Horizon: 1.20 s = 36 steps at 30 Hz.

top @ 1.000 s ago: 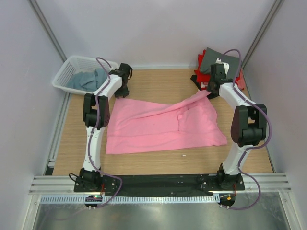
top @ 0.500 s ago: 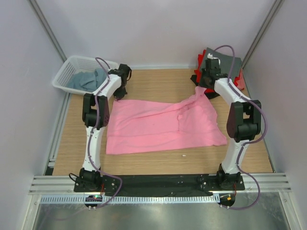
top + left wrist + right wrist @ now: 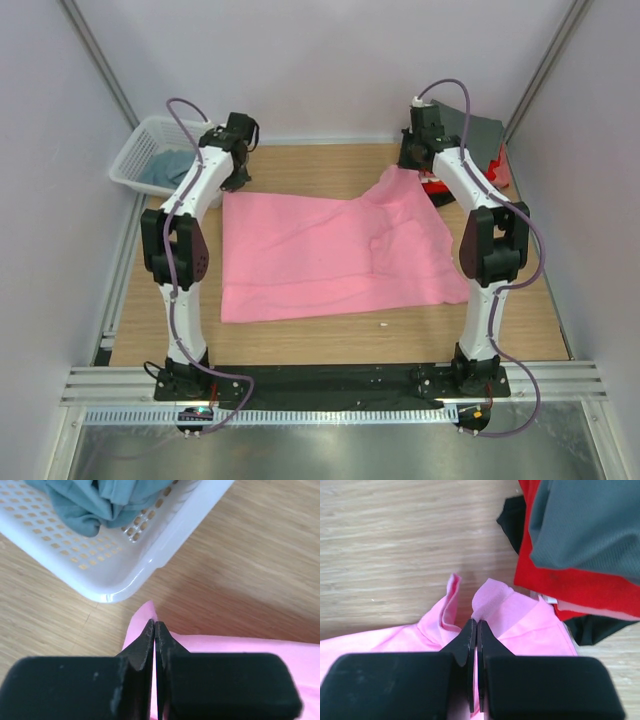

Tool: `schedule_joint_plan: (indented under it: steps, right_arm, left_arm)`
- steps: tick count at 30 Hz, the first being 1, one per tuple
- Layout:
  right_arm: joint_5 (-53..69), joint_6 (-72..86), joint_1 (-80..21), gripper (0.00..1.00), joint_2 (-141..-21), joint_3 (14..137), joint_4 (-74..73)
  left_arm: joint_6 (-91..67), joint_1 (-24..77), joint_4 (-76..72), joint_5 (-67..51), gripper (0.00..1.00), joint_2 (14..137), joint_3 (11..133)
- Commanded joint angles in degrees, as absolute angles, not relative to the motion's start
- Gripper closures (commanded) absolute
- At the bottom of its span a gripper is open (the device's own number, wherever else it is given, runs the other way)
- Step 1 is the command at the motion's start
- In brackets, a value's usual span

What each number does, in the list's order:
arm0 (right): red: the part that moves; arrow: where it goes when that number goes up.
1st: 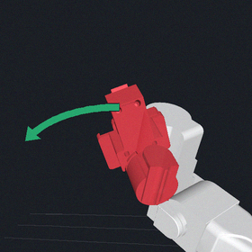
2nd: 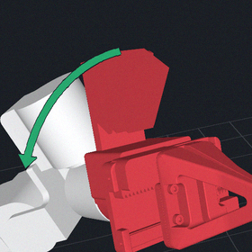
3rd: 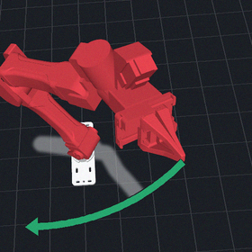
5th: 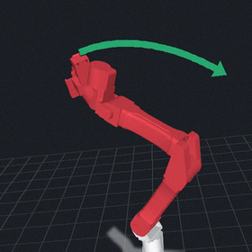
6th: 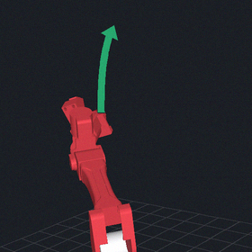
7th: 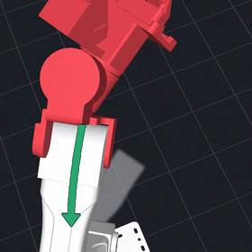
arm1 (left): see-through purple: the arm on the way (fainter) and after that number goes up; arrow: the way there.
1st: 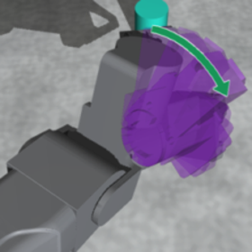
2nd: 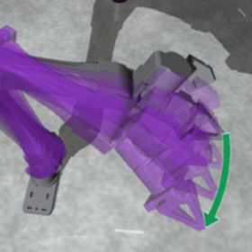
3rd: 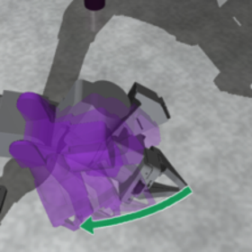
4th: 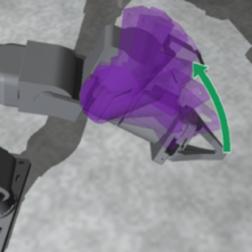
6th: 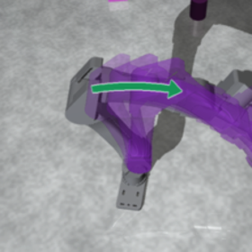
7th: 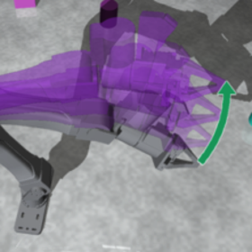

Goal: Fold and stack the t-shirts
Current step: Fold the tshirt

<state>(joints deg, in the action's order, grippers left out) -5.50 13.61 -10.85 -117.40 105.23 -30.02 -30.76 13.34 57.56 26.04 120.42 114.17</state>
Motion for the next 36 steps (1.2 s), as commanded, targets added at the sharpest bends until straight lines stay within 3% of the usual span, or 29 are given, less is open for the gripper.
schedule_joint_plan:
  steps: [1,9,36]
  right_arm:
    - [-7.7,12.9,-11.0,0.99,-116.6,108.1,-32.9]
    - [-8.8,12.7,-11.1,0.99,-112.3,104.9,-35.0]
    - [-14.2,15.7,-11.7,0.99,-80.5,68.0,-33.0]
  left_arm:
    - [-29.8,11.9,58.2,27.4,1.00,118.3,110.8]
    - [-28.1,11.5,56.5,23.7,1.00,115.4,105.7]
    - [-27.2,12.3,50.1,18.7,1.00,97.9,81.5]
